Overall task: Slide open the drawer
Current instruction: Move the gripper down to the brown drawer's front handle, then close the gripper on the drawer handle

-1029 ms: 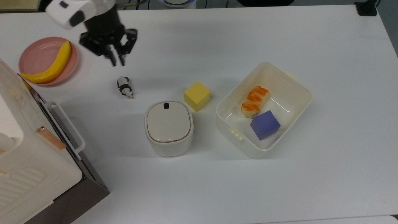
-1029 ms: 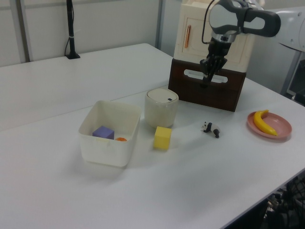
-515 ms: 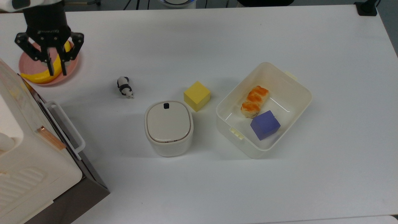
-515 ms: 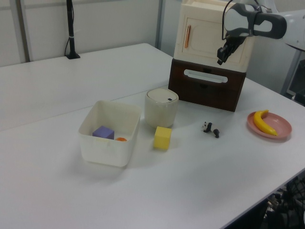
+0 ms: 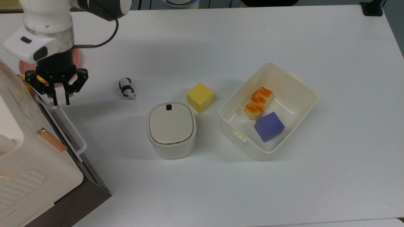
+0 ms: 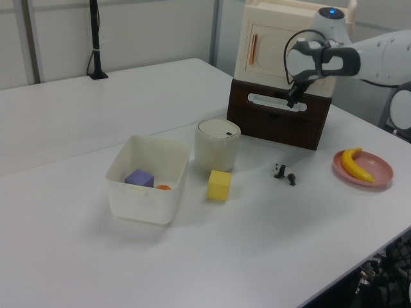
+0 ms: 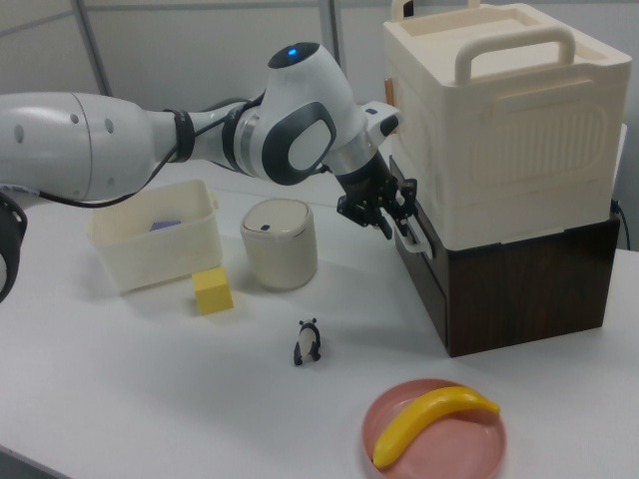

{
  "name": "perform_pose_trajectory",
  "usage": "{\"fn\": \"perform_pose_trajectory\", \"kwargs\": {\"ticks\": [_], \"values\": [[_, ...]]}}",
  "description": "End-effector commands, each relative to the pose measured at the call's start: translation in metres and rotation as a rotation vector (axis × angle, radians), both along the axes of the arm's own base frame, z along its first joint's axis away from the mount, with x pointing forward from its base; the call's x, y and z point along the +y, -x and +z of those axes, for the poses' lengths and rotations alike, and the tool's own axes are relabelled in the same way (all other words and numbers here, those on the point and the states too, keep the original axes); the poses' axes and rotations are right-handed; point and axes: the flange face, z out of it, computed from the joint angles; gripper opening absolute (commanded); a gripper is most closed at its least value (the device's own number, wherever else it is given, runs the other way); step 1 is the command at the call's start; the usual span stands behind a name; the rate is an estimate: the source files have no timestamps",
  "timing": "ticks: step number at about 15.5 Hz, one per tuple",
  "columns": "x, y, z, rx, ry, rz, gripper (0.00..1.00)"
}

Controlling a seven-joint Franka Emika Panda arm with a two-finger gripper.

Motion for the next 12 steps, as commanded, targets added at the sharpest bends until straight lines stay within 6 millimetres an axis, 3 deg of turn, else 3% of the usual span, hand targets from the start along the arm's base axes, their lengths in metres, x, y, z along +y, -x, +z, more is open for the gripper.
{"fn": "perform_pose_trajectory", "kwargs": {"ticks": [1, 3, 7, 12], "values": [[0.004, -0.006, 0.006, -0.026, 0.036, 0.028, 0.27], [0.004, -0.007, 0.005, -0.032, 0.038, 0.029, 0.27], [0.001, -0.013, -0.019, -0.02, 0.045, 0.033, 0.27], [-0.002, -0.017, -0.033, -0.024, 0.051, 0.034, 0.27]]}}
